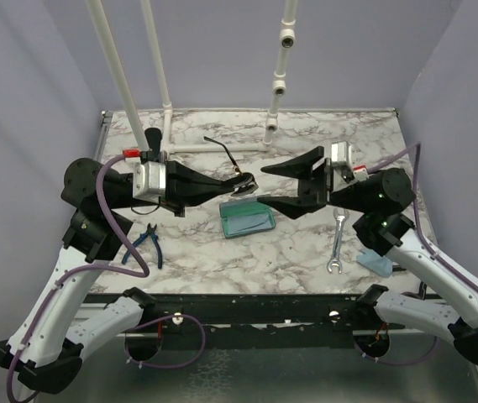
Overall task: Organize the sunglasses
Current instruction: Fold the sunglasses at the center of the board.
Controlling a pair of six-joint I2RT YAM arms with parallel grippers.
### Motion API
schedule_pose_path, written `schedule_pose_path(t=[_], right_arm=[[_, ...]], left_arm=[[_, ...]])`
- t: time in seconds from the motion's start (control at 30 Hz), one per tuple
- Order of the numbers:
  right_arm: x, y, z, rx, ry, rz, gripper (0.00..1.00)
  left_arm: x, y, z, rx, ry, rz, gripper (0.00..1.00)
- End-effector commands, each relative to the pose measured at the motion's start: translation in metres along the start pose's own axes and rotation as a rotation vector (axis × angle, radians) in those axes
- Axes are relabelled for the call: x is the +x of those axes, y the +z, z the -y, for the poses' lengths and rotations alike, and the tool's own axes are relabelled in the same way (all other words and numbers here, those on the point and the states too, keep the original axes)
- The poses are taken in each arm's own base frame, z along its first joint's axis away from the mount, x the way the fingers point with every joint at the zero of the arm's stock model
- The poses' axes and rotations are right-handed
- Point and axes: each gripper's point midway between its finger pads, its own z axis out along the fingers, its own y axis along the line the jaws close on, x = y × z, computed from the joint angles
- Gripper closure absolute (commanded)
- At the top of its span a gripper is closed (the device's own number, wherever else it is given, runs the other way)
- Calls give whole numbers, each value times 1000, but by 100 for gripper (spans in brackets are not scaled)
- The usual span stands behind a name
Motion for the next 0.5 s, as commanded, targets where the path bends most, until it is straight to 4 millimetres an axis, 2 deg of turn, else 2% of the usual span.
schedule_pose_path(t=[0.0,0.1,0.13,0.17,0.23,0.27,0.33,0.47], right_arm=[[-4,-21,18,191,-35,-60,35],[1,-32,32,306,-18,-84,33],[7,-34,41,354,-2,-102,35],[16,-35,52,406,16,-131,42],[45,-34,77,504,69,-220,65],[59,-31,86,525,90,-263,73],[90,-13,91,447,122,-329,80],[102,31,76,182,150,-272,87]], left_arm=[[30,-10,8,34,106,-105,100],[53,-18,8,30,170,-181,100],[65,-23,10,38,172,-221,100],[74,-27,11,52,220,-252,100],[88,-33,15,74,247,-304,100],[94,-36,18,92,257,-327,100],[105,-43,27,131,261,-367,100],[112,-51,39,156,250,-393,100]])
